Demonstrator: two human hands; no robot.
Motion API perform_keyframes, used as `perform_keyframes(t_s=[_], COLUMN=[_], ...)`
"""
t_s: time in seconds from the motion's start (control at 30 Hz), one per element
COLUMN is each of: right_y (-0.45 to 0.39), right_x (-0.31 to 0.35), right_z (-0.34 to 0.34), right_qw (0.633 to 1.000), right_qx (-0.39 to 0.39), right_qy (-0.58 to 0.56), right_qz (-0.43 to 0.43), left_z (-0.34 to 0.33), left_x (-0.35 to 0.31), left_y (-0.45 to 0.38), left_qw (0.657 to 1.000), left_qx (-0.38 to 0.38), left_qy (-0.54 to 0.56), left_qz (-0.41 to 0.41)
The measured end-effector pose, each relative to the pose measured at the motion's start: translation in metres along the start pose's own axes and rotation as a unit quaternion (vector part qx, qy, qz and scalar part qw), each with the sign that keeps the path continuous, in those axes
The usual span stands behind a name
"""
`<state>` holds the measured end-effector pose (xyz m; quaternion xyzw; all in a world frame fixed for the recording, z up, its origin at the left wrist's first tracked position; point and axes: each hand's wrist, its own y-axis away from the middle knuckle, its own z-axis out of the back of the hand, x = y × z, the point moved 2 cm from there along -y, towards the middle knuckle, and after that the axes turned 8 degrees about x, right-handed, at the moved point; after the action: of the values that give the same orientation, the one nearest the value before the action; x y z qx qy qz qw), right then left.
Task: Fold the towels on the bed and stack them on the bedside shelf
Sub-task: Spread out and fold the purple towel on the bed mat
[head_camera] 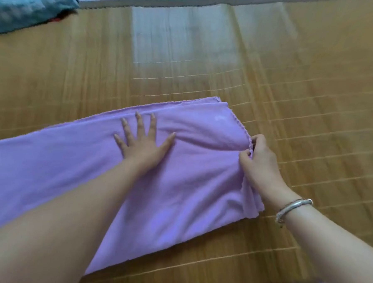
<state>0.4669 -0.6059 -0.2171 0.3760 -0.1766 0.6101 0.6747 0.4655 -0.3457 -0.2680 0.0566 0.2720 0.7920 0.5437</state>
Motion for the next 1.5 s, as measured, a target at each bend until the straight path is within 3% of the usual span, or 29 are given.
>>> perform_keyframes(t_s=[0.13,0.23,0.3,0.53,0.67,0.8,0.93,1.03,1.13,1.17,1.23,1.3,1.33,1.4,1.5], right_y=[0.026,0.066,0.096,0.143,0.126,0.127,0.136,0.146,0.149,0.147,0.145,0.148,0.151,0.159,0.169], right_x=[-0.066,-0.096,-0.101,-0.109,-0.126,-0.136,-0.155,-0.153,-0.143,-0.142,-0.143,-0.141,-0.137,-0.119,-0.083], right_z=[0.053,0.057,0.044,-0.003,0.013,0.037,0.055,0.050,0.033,0.031,0.035,0.041,0.042,0.035,0.004], right_qw=[0.997,0.989,0.982,0.966,0.989,0.986,0.970,0.982,0.994,0.993,0.984,0.976,0.975,0.973,0.964], right_qx=[-0.071,-0.108,-0.128,-0.133,-0.139,-0.147,-0.156,-0.136,-0.091,-0.103,-0.154,-0.192,-0.200,-0.186,-0.082], right_qy=[-0.009,0.049,0.097,0.216,0.036,-0.076,-0.181,-0.120,-0.046,-0.018,0.002,0.021,0.056,0.136,0.213], right_qz=[-0.039,-0.084,-0.095,-0.036,-0.046,0.009,-0.049,-0.060,-0.049,-0.055,-0.091,-0.104,-0.079,0.007,0.137], left_z=[-0.013,-0.030,-0.049,-0.109,-0.114,-0.115,-0.114,-0.115,-0.128,-0.129,-0.121,-0.101,-0.092,-0.081,-0.083], left_x=[-0.096,-0.140,-0.155,-0.145,-0.149,-0.151,-0.153,-0.169,-0.198,-0.205,-0.212,-0.197,-0.183,-0.143,-0.064], left_y=[-0.002,0.029,0.060,0.102,0.092,0.091,0.094,0.111,0.135,0.139,0.140,0.130,0.126,0.124,0.134], left_qw=[0.987,0.978,0.976,0.980,0.983,0.981,0.981,0.973,0.932,0.916,0.876,0.839,0.841,0.873,0.902], left_qx=[0.060,-0.004,-0.023,0.041,0.075,0.082,0.064,0.018,0.068,0.111,0.178,0.148,0.107,0.042,0.000], left_qy=[-0.028,-0.022,0.002,0.015,-0.014,-0.018,-0.039,-0.018,-0.002,0.044,0.246,0.429,0.451,0.389,0.261], left_qz=[-0.146,-0.206,-0.214,-0.194,-0.167,-0.173,-0.177,-0.229,-0.356,-0.383,-0.374,-0.301,-0.279,-0.291,-0.344])
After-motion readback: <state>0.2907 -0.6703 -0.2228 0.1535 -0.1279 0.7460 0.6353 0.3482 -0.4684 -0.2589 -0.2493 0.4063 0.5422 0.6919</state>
